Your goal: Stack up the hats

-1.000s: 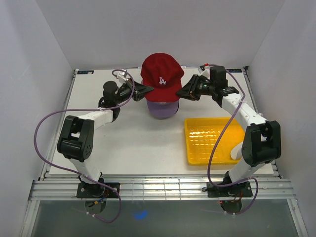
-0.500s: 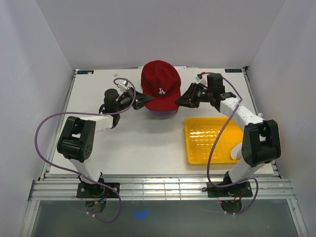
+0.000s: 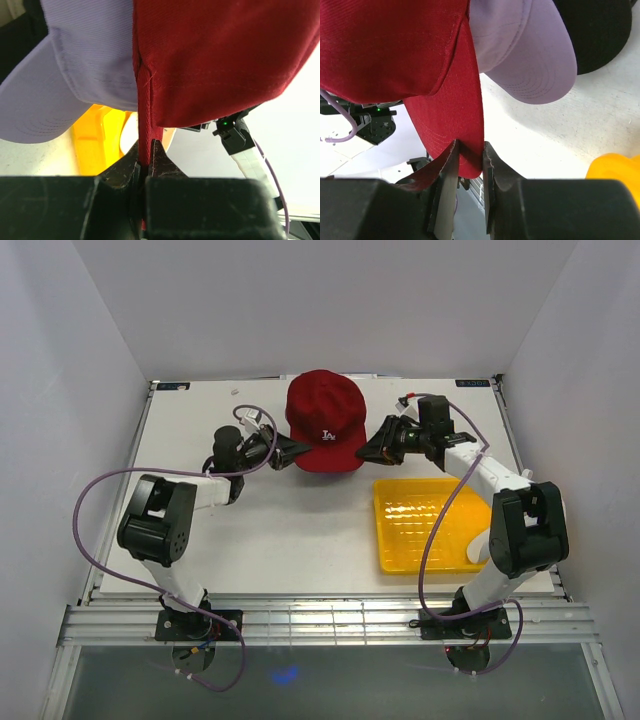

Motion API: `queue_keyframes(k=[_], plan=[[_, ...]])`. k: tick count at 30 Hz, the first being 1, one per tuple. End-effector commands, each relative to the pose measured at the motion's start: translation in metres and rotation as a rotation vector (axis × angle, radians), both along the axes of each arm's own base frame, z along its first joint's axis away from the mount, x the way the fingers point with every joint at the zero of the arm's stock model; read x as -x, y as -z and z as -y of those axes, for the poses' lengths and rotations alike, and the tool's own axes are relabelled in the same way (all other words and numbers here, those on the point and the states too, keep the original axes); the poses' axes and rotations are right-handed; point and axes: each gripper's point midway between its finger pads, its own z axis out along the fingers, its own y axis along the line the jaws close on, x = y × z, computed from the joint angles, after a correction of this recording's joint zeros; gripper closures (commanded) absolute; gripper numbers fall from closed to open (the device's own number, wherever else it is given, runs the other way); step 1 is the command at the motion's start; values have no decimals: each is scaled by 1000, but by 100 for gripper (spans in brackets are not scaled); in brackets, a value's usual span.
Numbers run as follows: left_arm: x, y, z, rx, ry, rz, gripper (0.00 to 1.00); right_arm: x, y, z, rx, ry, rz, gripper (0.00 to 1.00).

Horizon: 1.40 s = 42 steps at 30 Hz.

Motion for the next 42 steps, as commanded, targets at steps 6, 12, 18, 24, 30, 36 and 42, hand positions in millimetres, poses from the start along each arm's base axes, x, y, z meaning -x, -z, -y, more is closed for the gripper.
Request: queue_keyframes(k=[6, 12, 18, 24, 30, 36, 42], plan=[[30, 37, 4, -36, 113, -112, 100, -33, 23, 30, 116, 123, 88, 81], [29, 49, 3, -49, 105, -149, 100, -32, 37, 33, 133, 130, 63, 81], [29, 61, 1, -73, 96, -179, 100, -34, 47, 35, 149, 131, 46, 81], [29, 67, 0, -94, 98, -188, 100, -35, 53, 35, 157, 128, 35, 81], [28, 69, -1, -118, 97, -189, 92, -38, 53, 36, 166, 138, 41, 81], [29, 70, -6, -148, 81, -182, 66, -40, 52, 37, 171, 142, 43, 81], [28, 64, -12, -172, 65, -166, 57, -41, 50, 36, 169, 141, 43, 81]])
